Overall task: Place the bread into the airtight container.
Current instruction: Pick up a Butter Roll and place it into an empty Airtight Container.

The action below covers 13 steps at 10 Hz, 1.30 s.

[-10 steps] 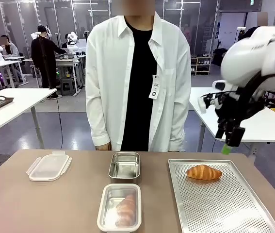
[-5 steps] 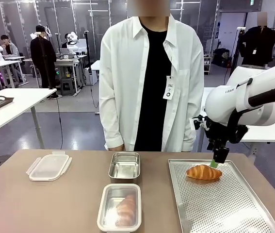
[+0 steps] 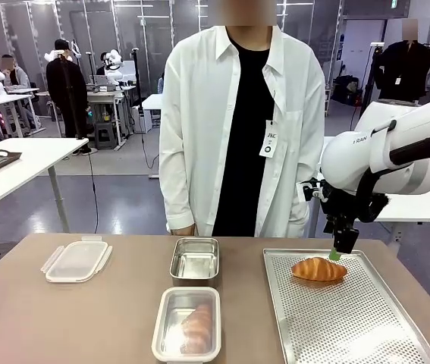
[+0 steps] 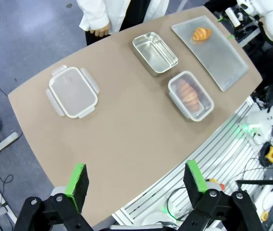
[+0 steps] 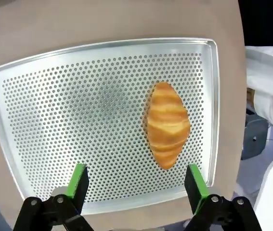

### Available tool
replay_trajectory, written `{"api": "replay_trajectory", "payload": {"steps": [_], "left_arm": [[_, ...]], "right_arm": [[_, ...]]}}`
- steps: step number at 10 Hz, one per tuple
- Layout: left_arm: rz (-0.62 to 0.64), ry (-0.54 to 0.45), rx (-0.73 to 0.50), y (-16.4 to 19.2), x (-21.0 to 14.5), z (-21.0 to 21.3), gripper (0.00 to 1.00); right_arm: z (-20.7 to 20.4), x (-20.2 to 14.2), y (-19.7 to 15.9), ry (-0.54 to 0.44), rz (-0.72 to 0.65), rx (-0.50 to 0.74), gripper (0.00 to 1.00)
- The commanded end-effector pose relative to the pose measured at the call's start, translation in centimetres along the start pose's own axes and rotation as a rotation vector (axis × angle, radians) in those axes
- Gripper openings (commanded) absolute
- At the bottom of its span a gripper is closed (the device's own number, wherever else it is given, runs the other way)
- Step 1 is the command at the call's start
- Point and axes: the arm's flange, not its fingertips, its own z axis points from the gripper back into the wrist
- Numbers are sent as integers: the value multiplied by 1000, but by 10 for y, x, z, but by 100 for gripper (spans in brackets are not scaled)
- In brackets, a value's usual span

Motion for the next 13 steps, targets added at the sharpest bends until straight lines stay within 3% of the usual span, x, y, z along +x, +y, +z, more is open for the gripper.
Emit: {"api": "replay_trajectory", "payload": {"steps": [1, 3, 5, 6, 13], "left_arm": [[-15, 1, -8, -1, 0, 1, 100], [-15, 1, -8, -1, 0, 1, 100], [-15, 1, -8, -1, 0, 1, 100], [-15, 1, -8, -1, 0, 1, 100], [-15, 1, -8, -1, 0, 1, 100]], "right_arm": [[1, 0, 1, -2, -4, 6, 100], [-11, 1, -12, -39, 84, 14, 100], [-28, -1, -24, -25, 52, 12, 100], [-43, 0, -32, 29, 31, 15, 100], [-97, 2, -72, 62, -12, 98, 100]]}}
